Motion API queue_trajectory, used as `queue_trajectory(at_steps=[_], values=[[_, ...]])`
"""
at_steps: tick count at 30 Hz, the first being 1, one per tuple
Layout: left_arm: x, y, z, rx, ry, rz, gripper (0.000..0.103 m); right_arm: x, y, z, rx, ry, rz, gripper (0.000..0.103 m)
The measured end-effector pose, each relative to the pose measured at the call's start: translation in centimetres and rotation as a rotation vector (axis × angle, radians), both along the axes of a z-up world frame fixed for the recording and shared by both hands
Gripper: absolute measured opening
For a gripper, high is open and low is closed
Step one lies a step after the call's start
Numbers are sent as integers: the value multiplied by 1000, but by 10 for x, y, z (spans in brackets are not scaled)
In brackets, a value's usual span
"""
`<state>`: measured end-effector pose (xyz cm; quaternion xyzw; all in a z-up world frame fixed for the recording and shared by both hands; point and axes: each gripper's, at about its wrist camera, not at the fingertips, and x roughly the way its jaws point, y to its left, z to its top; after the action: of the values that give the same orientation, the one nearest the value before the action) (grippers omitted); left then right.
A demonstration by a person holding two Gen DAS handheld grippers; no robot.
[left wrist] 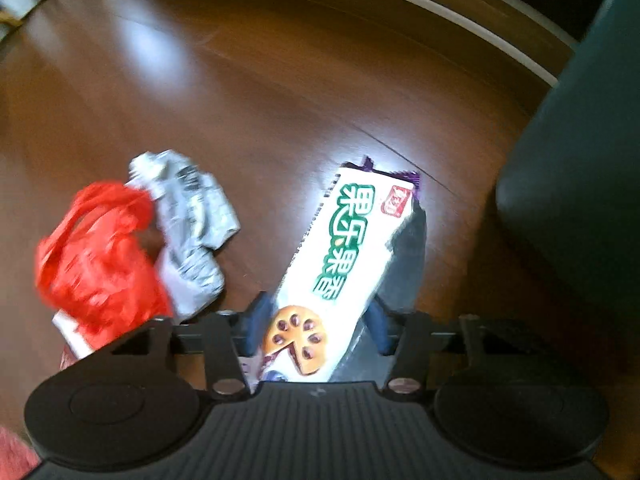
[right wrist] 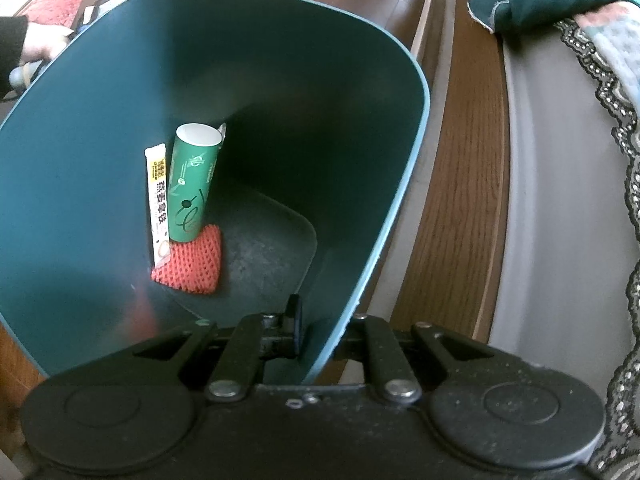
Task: Collect trash
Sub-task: 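Close the left tool on the lotus snack box, then lift the snack box with the left tool over the teal bin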
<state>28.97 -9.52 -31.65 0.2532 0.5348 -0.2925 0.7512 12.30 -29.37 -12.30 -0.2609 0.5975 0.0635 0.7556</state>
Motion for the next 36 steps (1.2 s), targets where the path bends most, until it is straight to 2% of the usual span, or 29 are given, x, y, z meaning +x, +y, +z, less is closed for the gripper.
queue_trajectory(at_steps=[1, 6, 11, 14, 21, 29, 36], values=[[-2, 5, 2, -2, -4, 32, 35, 0, 1, 0, -2, 0, 0, 11], [-5, 27, 10, -9, -13, 160, 23, 1, 2, 0, 2, -4, 2, 11], [-13, 52, 34, -38, -32, 267, 21, 0, 1, 0, 4, -14, 3, 11], [-25, 60, 52, -38, -50, 294, 21, -1, 1, 0, 2, -20, 4, 10], [-58, 71, 123, -93, -118, 311, 21, -4, 3, 1, -6, -34, 17, 10], [-116, 55, 227, -159, -239, 262, 21, -6, 7, 1, -25, -51, 30, 11], [-155, 29, 277, -171, -312, 219, 21, -10, 13, -1, -53, -55, 51, 11]])
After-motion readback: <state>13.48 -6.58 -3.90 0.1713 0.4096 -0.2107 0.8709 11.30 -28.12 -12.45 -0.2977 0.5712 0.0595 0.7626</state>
